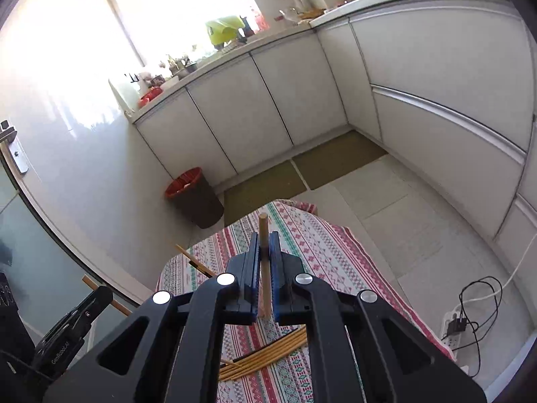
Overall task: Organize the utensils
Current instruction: 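Lower both wooden chopsticks into the pink holder and open both grippers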
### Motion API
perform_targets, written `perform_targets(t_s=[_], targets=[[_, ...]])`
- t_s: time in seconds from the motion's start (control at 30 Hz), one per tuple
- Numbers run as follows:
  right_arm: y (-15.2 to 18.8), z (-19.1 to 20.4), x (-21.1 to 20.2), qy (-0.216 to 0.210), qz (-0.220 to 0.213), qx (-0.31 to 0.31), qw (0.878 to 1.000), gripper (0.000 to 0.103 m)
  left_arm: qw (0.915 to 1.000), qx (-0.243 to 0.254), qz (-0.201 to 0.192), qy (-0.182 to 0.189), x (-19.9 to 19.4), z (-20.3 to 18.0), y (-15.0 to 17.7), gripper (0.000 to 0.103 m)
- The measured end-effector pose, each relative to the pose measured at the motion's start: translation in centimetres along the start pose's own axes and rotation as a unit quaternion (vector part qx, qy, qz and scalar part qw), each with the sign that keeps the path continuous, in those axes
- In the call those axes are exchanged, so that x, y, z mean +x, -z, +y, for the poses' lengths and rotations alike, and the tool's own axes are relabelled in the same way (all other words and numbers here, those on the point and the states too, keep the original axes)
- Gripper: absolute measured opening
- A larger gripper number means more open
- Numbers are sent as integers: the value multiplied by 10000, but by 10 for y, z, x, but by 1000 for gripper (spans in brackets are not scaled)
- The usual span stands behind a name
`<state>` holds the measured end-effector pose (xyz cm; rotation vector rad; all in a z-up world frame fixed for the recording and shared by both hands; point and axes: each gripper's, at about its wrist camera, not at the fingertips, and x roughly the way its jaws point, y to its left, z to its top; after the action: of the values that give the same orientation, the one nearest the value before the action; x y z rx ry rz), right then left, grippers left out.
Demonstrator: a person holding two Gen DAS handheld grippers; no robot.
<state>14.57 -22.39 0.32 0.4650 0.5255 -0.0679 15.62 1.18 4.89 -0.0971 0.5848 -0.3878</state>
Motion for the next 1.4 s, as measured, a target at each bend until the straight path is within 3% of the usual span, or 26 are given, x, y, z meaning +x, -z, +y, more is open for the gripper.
perform_targets(t_s=[0.23, 0.33, 0.7, 0.97, 1.3, 1.4], targets=[[-23, 35, 3, -242, -216, -411, 9986, 6, 9993, -242, -160, -242, 10, 14, -16, 6], [-29, 48, 6, -368, -264, -499, 9977, 6, 9979, -247, -327, -509, 15, 19, -23, 6], [-34, 73, 51, -605, -54, -654, 9960, 6, 9913, -533, -821, -880, 41, 44, -48, 6], [-16, 69, 98, -491, 238, -664, 9963, 6, 9946, -537, -242, -858, 97, 60, -14, 8], [-5, 66, 132, -338, 400, -670, 9964, 6, 9891, -1028, -609, -858, 54, 81, -22, 25], [0, 68, 144, -402, 499, -701, 9955, 8, 9894, -991, -511, -933, 55, 83, -19, 26]])
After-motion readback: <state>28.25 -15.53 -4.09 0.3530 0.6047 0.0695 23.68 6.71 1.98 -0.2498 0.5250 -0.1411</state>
